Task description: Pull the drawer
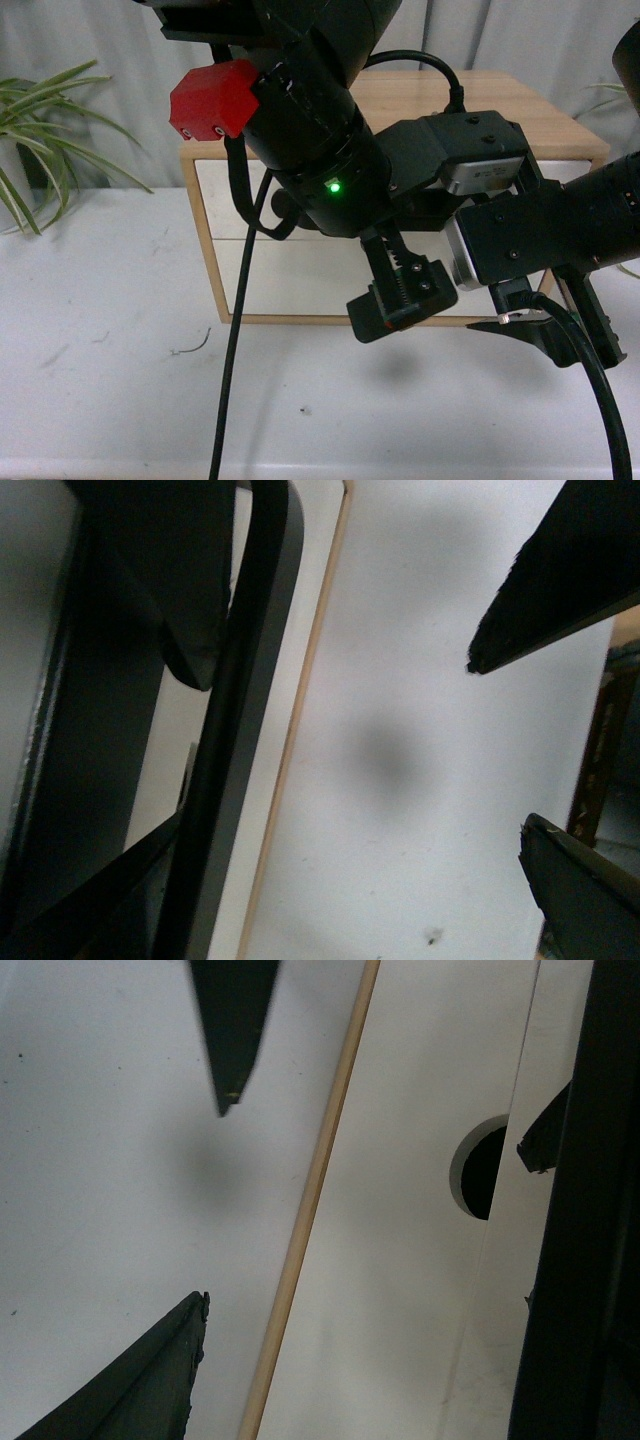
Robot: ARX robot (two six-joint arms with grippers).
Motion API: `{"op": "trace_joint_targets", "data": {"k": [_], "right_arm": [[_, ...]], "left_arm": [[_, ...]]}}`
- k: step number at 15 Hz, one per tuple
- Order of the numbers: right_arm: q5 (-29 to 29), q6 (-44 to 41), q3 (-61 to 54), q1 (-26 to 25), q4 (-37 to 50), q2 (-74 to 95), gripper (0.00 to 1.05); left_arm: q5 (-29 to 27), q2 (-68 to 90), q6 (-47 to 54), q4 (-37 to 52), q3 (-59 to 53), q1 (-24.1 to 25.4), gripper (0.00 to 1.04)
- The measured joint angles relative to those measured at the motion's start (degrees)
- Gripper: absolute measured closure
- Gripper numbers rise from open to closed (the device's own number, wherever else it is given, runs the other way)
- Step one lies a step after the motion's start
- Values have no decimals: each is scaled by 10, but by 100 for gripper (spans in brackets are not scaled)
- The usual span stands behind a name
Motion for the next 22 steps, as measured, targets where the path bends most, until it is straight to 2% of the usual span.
{"op": "trace_joint_targets", "data": {"k": [1, 10, 22], "right_arm": [[0, 0, -9, 0, 3, -2, 6], [21, 0, -34, -2, -2, -24, 6], [54, 7, -166, 19, -23, -155, 6]], "left_arm": [[13, 0, 1, 1, -4, 0, 7], [14, -12, -4, 19, -27, -7, 7], [24, -116, -41, 49, -160, -44, 7]]}}
